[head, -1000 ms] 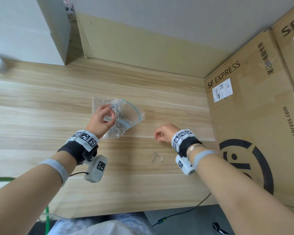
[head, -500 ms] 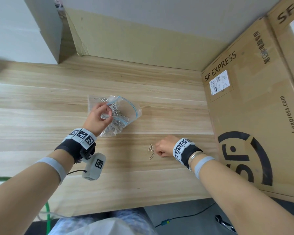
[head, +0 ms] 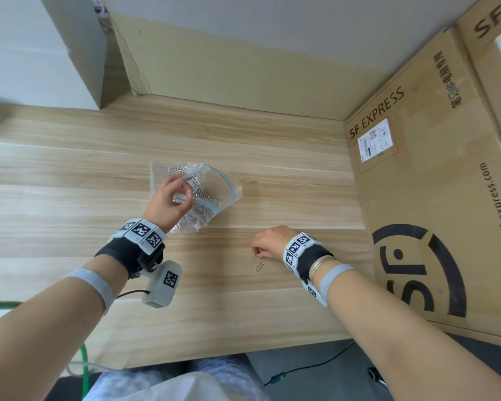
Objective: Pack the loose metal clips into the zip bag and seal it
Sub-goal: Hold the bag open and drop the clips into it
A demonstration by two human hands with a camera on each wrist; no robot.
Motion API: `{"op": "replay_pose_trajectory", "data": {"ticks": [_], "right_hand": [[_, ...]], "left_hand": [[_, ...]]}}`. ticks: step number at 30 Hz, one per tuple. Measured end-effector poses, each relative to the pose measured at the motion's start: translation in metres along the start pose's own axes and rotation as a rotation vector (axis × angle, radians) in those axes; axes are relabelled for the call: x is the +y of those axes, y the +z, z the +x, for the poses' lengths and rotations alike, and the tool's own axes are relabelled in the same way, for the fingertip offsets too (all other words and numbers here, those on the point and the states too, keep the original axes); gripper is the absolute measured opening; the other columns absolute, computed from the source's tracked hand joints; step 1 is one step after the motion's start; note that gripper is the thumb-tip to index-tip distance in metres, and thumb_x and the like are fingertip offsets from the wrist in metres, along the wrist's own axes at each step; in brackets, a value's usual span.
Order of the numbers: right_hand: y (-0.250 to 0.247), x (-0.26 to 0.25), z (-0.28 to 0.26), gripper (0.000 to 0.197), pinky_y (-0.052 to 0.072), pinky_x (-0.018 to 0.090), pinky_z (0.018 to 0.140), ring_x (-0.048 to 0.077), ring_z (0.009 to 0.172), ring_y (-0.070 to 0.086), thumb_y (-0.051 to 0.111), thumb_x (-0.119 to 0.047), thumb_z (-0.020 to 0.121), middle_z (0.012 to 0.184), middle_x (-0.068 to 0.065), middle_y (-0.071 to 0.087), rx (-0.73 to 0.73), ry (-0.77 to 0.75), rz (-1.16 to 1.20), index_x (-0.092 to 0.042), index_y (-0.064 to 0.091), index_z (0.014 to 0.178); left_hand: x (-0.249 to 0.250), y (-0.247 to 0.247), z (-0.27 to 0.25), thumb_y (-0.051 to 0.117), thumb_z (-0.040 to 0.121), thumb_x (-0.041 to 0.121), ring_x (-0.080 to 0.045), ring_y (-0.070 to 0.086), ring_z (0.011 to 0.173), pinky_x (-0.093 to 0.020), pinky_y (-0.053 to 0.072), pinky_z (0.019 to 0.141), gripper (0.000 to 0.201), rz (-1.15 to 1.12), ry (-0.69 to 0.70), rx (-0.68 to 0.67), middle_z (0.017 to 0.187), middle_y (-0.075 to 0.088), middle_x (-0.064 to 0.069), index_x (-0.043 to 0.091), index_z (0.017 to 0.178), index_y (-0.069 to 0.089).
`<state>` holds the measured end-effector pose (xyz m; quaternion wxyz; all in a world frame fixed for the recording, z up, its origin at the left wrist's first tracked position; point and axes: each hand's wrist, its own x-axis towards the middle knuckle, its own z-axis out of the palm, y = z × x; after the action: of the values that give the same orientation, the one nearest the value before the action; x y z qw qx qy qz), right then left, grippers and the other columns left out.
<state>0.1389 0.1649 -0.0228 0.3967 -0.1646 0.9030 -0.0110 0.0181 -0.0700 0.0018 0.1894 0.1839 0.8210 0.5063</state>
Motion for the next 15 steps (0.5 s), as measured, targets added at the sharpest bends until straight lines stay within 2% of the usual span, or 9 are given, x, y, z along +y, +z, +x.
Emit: {"op": "replay_pose_trajectory", "data": {"ticks": [3,7,11,15], "right_hand": [[0.001,0.002,0.003,0.02,0.044,0.035,0.075,0.024,0.1,0.057,0.053,-0.023,0.09,0.113,0.003,0.055,-0.013,0.003,0.004,-0.013,0.057,0.107],[0.009,0.003,0.003,0.017,0.042,0.032,0.069,0.023,0.097,0.058,0.051,-0.02,0.091,0.112,0.004,0.053,0.033,0.021,-0.007,-0.012,0.056,0.106],[0.015,0.003,-0.001,0.018,0.047,0.036,0.072,0.026,0.095,0.057,0.053,-0.022,0.091,0.111,0.007,0.054,0.085,0.033,0.006,-0.012,0.054,0.105],[0.017,0.004,0.0,0.015,0.05,0.039,0.076,0.028,0.093,0.058,0.053,-0.02,0.089,0.106,0.007,0.059,0.056,0.045,0.058,-0.012,0.053,0.102]], "left_hand": [[-0.002,-0.001,-0.001,0.058,0.08,0.0,-0.015,0.051,0.093,-0.026,0.037,0.09,0.032,-0.005,-0.001,0.002,0.114,0.044,-0.001,0.025,0.066,0.045],[0.001,-0.002,-0.002,0.058,0.08,-0.001,-0.014,0.05,0.092,-0.022,0.035,0.087,0.033,-0.005,0.002,0.009,0.113,0.044,-0.001,0.025,0.065,0.045],[0.001,-0.003,-0.002,0.058,0.08,-0.001,-0.014,0.05,0.092,-0.022,0.035,0.087,0.033,0.008,0.0,0.013,0.114,0.043,0.0,0.025,0.065,0.044],[-0.002,-0.002,-0.003,0.059,0.08,0.0,-0.016,0.051,0.092,-0.024,0.036,0.088,0.033,0.01,0.005,0.009,0.115,0.043,0.0,0.025,0.065,0.044]]}}
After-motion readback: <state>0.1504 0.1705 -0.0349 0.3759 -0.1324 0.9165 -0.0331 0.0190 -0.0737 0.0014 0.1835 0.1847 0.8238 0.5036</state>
